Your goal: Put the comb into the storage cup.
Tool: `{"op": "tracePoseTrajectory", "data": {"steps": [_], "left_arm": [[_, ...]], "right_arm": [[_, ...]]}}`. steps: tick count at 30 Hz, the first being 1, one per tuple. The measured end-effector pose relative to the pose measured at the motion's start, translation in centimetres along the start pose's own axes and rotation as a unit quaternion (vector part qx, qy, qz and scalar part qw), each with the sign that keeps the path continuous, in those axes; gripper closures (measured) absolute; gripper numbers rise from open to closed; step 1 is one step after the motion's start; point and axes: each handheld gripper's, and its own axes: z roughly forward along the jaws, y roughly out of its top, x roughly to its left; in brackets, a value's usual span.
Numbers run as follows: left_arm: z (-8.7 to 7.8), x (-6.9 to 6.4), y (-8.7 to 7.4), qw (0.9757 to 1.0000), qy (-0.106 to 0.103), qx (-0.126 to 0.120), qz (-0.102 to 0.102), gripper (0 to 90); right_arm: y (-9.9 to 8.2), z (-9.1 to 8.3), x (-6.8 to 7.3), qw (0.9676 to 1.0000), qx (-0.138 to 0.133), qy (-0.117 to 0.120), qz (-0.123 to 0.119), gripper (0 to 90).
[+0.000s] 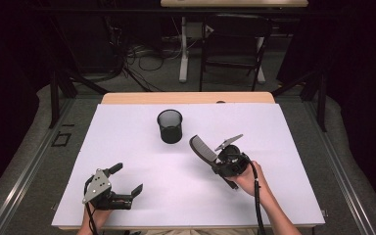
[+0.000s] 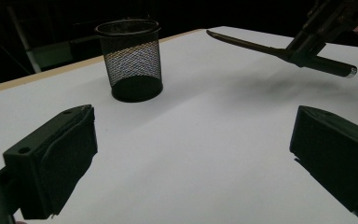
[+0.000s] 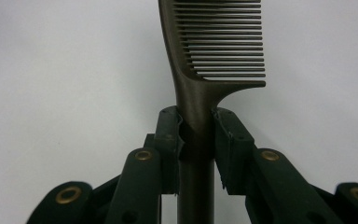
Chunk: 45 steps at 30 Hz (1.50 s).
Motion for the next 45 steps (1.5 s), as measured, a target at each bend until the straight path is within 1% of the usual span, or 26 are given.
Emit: {"op": "tracePoseTrajectory", "data": {"steps": [1, 2, 3, 4, 6, 9, 10, 11, 14, 17, 18, 21, 28, 29, 30, 37, 43, 45], "left_arm": [[0.0, 0.0, 0.0, 1.0000, 0.001, 0.000, -0.001, 0.7], [0.0, 0.0, 0.0, 1.0000, 0.001, 0.000, 0.000, 0.7], [0.0, 0.0, 0.0, 1.0000, 0.003, 0.000, 0.000, 0.7], [0.1, 0.0, 0.0, 1.0000, 0.004, 0.001, 0.000, 0.7], [0.1, 0.0, 0.0, 1.0000, 0.003, 0.002, 0.000, 0.7], [0.3, -0.1, 0.0, 1.0000, 0.003, 0.004, 0.001, 0.7], [0.3, -0.1, 0.0, 1.0000, 0.006, 0.005, 0.000, 0.7], [0.3, -0.1, 0.0, 1.0000, 0.005, 0.005, -0.001, 0.7], [0.4, -0.2, 0.0, 1.0000, 0.004, 0.007, 0.003, 0.7], [0.4, -0.3, 0.0, 1.0000, 0.004, 0.005, 0.004, 0.7], [0.3, -0.3, 0.0, 0.9999, 0.009, 0.006, 0.005, 0.7], [0.3, -0.2, 0.0, 0.9999, 0.012, 0.005, 0.004, 0.7], [0.3, -0.2, 0.0, 0.9999, 0.011, 0.006, 0.003, 0.6], [0.3, -0.2, 0.0, 0.9999, 0.010, 0.005, 0.003, 0.7], [0.3, -0.2, 0.0, 0.9999, 0.010, 0.004, 0.003, 0.6], [0.2, -0.2, 0.1, 1.0000, 0.009, 0.003, 0.002, 0.6], [0.3, -0.2, 0.1, 1.0000, 0.008, 0.003, 0.003, 0.6], [0.3, -0.2, 0.1, 0.9999, 0.009, 0.003, 0.003, 0.7]], "right_arm": [[-0.1, 0.0, -0.1, 1.0000, -0.008, 0.000, -0.004, 72.5], [-0.1, -0.1, -0.1, 0.9999, -0.010, 0.001, -0.006, 72.5], [-0.1, -0.2, -0.2, 0.9999, -0.015, 0.005, -0.005, 72.5], [-0.1, -0.4, -0.4, 0.9996, -0.024, 0.009, -0.011, 72.5], [-0.1, -0.5, -0.3, 0.9995, -0.027, 0.012, -0.009, 72.5], [-0.2, -0.7, -0.5, 0.9990, -0.039, 0.013, -0.018, 72.5], [-0.3, -0.7, -0.5, 0.9988, -0.043, 0.016, -0.018, 72.5], [-0.3, -0.8, -0.5, 0.9988, -0.043, 0.018, -0.017, 72.5], [-0.4, -1.1, -0.6, 0.9982, -0.053, 0.018, -0.019, 72.5], [-0.4, -1.5, -0.9, 0.9972, -0.067, 0.023, -0.023, 72.5], [-0.5, -1.6, -0.9, 0.9970, -0.071, 0.022, -0.022, 72.5], [-0.5, -1.8, -1.2, 0.9963, -0.078, 0.025, -0.022, 72.5], [-0.6, -2.0, -1.5, 0.9948, -0.095, 0.023, -0.028, 72.5], [-0.6, -2.0, -1.5, 0.9943, -0.099, 0.026, -0.030, 72.5], [-0.6, -2.1, -1.6, 0.9937, -0.105, 0.025, -0.030, 72.5], [-0.6, -2.0, -1.8, 0.9924, -0.118, 0.020, -0.027, 72.6], [-0.3, -2.1, -2.1, 0.9907, -0.131, 0.014, -0.033, 72.6], [-0.3, -2.0, -2.3, 0.9902, -0.136, 0.015, -0.030, 72.6]]}}
